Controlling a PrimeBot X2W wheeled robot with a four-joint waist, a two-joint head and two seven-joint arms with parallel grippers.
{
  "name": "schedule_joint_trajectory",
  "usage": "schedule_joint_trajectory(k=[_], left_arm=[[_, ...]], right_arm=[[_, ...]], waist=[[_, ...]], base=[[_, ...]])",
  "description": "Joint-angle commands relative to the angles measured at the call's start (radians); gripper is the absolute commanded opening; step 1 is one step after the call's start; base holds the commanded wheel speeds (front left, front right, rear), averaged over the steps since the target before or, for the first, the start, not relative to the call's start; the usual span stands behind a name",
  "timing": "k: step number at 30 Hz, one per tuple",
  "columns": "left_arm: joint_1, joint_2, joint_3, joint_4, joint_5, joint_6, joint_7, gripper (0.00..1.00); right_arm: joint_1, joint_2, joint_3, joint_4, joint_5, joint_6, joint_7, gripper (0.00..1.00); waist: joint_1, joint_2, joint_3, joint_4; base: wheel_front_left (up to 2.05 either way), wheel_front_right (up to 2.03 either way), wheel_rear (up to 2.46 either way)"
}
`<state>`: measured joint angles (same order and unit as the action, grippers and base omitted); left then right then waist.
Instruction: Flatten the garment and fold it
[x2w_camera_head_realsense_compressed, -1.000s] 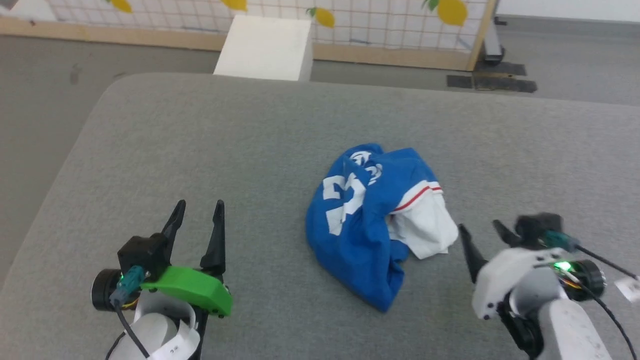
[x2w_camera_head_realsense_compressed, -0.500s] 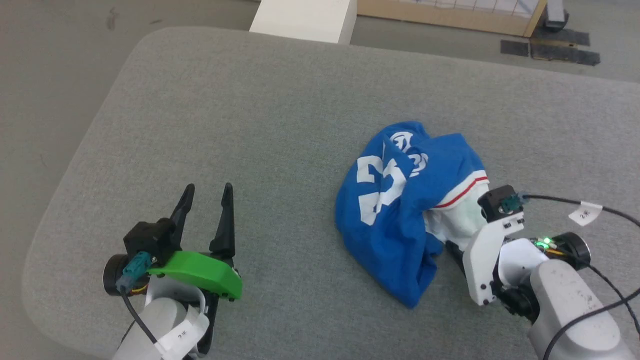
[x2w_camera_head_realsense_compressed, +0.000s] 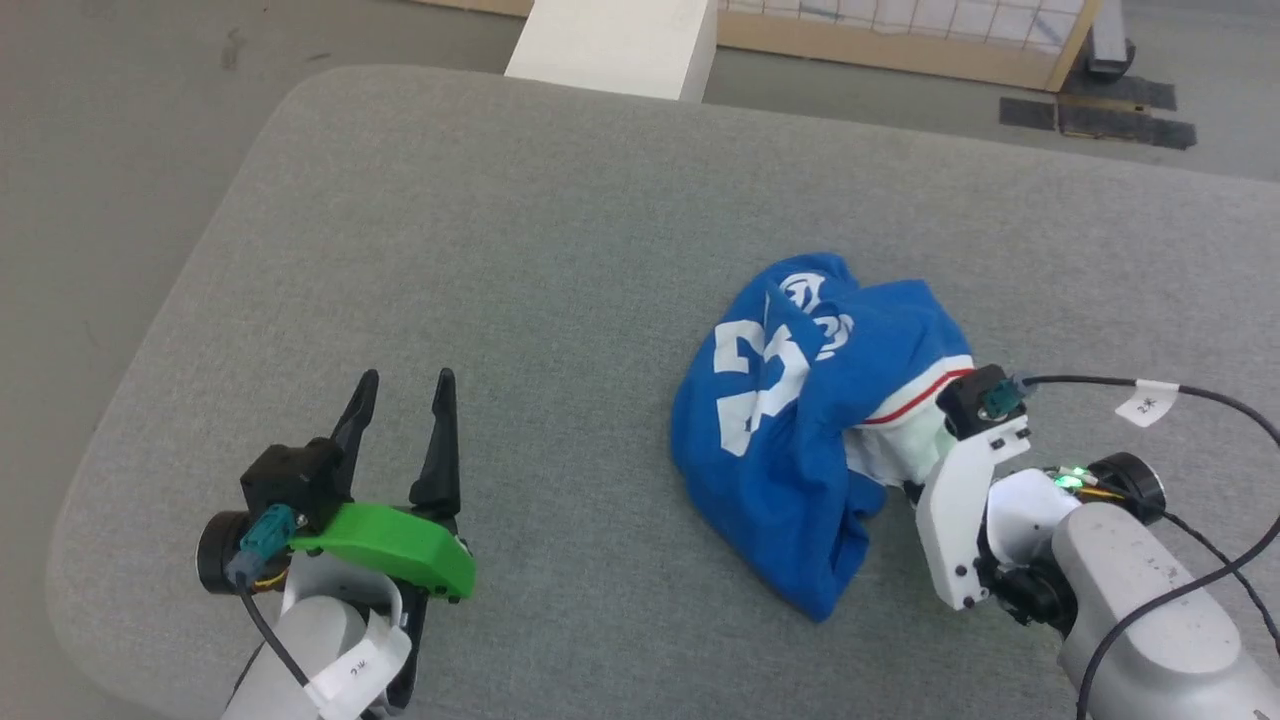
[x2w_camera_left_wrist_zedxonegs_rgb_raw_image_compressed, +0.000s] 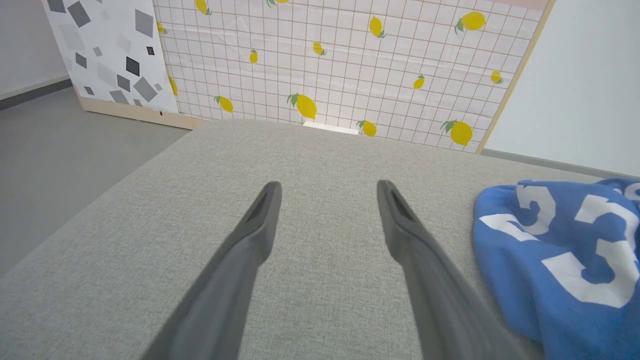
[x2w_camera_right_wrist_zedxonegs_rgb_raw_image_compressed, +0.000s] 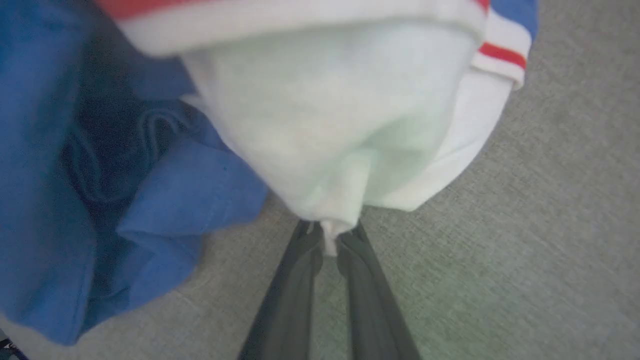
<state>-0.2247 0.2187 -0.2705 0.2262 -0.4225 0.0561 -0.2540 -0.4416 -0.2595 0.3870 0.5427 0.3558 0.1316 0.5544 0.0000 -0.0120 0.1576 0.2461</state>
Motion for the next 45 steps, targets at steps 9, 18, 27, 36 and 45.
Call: schedule_joint_trajectory(k=[9,18,27,36,45], left_arm=[[0.036,0.026,0.010,0.002,0.008,0.001,-0.003,1.00],[0.056,0.044,0.012,-0.026,0.004,0.017,0.017,1.00],[0.061,0.053,0.011,-0.037,-0.003,0.024,0.028,1.00],[0.066,0.067,0.017,-0.034,-0.011,0.035,0.041,1.00],[0.093,0.070,0.007,-0.034,-0.015,0.045,0.051,1.00]], right_arm=[[-0.055,-0.084,0.013,-0.118,-0.015,-0.001,-0.025,0.00],[0.031,-0.213,-0.178,-0.239,-0.032,-0.001,0.063,0.00],[0.275,-0.215,-0.490,-0.214,-0.071,-0.001,0.101,0.00],[0.364,-0.066,-0.606,-0.118,-0.104,-0.001,-0.012,1.00],[0.391,0.024,-0.707,-0.234,-0.206,-0.001,-0.291,1.00]], waist=[[0.0000,0.0120,-0.075,-0.109],[0.0000,0.0120,-0.086,-0.192],[0.0000,0.0120,-0.065,-0.221],[0.0000,0.0120,-0.055,-0.237],[0.0000,0.0120,-0.097,-0.239]], base=[[0.00,0.00,0.00],[0.00,0.00,0.00],[0.00,0.00,0.00],[0.00,0.00,0.00],[0.00,0.00,0.00]])
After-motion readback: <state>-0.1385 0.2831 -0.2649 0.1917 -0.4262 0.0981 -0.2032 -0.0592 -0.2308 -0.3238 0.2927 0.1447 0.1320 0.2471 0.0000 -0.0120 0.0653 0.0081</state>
